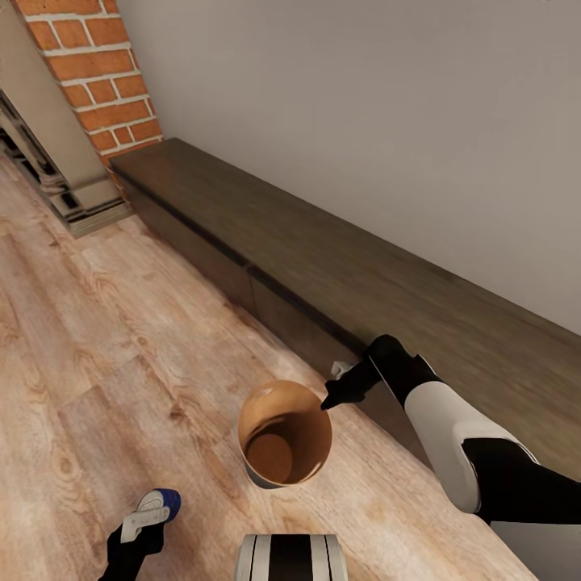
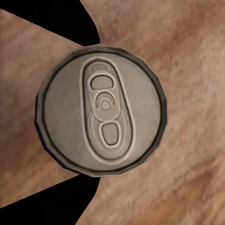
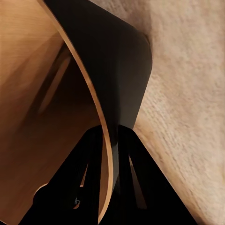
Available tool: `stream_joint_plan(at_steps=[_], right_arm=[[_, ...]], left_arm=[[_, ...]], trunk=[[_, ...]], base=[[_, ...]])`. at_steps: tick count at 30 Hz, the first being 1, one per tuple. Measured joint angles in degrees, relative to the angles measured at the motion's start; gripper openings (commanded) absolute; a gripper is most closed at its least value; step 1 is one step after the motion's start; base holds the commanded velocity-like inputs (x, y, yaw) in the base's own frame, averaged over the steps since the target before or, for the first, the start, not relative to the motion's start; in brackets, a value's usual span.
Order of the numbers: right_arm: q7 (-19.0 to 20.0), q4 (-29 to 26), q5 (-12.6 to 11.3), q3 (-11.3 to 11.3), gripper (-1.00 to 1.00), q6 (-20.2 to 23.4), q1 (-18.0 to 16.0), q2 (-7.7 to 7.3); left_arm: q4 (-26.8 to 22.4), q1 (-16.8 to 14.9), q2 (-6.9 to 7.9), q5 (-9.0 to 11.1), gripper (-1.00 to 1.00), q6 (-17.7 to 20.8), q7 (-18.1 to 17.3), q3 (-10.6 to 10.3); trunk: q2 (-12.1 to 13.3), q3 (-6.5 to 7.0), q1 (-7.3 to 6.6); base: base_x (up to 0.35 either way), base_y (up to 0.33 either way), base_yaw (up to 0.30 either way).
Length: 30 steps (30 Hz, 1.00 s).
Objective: Put the three can of soda from the living room inside the tash can in the kitchen.
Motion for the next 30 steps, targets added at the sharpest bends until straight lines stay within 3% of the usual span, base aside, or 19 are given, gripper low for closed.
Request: stream_joint_plan(at_steps=[5, 8, 12, 16, 20, 25, 30], right_arm=[[0.0, 0.4, -0.2, 0.2, -1.0, 0.1, 0.0, 0.21], [0.1, 3.3, -0.1, 1.5, -1.0, 0.6, 0.1, 0.25], [-0.2, 3.2, 1.8, 2.5, -1.0, -0.9, 0.0, 0.29], [0.1, 3.2, -0.6, 2.1, -1.0, 0.3, 0.0, 0.36], [-0.1, 3.2, 1.3, 2.6, -1.0, -0.6, 0.0, 0.38], [0.0, 3.2, 0.0, 2.3, -1.0, 0.1, 0.0, 0.41], [-0.1, 3.2, 1.0, 2.6, -1.0, -0.4, 0.1, 0.42]], left_arm=[[-0.1, 0.6, 0.0, 0.1, -1.0, -0.5, 0.0, 0.0], [0.0, 0.5, 0.0, 0.1, -1.0, 0.3, 0.1, 0.0], [0.1, -0.1, 0.0, -0.3, -1.0, 0.3, 0.2, -0.1], [0.2, -0.1, -0.01, -0.3, -1.0, 0.3, 0.2, -0.2], [0.3, -0.1, 0.0, -0.4, -1.0, 0.3, 0.2, -0.2], [0.4, -0.1, -0.01, -0.4, -1.0, 0.4, 0.2, -0.2], [0.2, -0.1, -0.01, -0.4, -1.0, 0.6, 0.1, -0.2]], trunk=[[0.1, 1.11, 0.77], [0.1, 1.76, 0.9], [0.2, 2.66, 0.81], [0.2, 3.55, 0.71], [0.3, 4.43, 0.61], [0.4, 5.54, 0.47], [0.4, 6.65, 0.35]], base=[[0.0, 0.0, 0.0], [0.0, 0.0, 0.0], [0.0, 0.0, 0.0], [0.0, 0.0, 0.0], [0.0, 0.0, 0.0], [0.0, 0.0, 0.0], [0.0, 0.0, 0.0]])
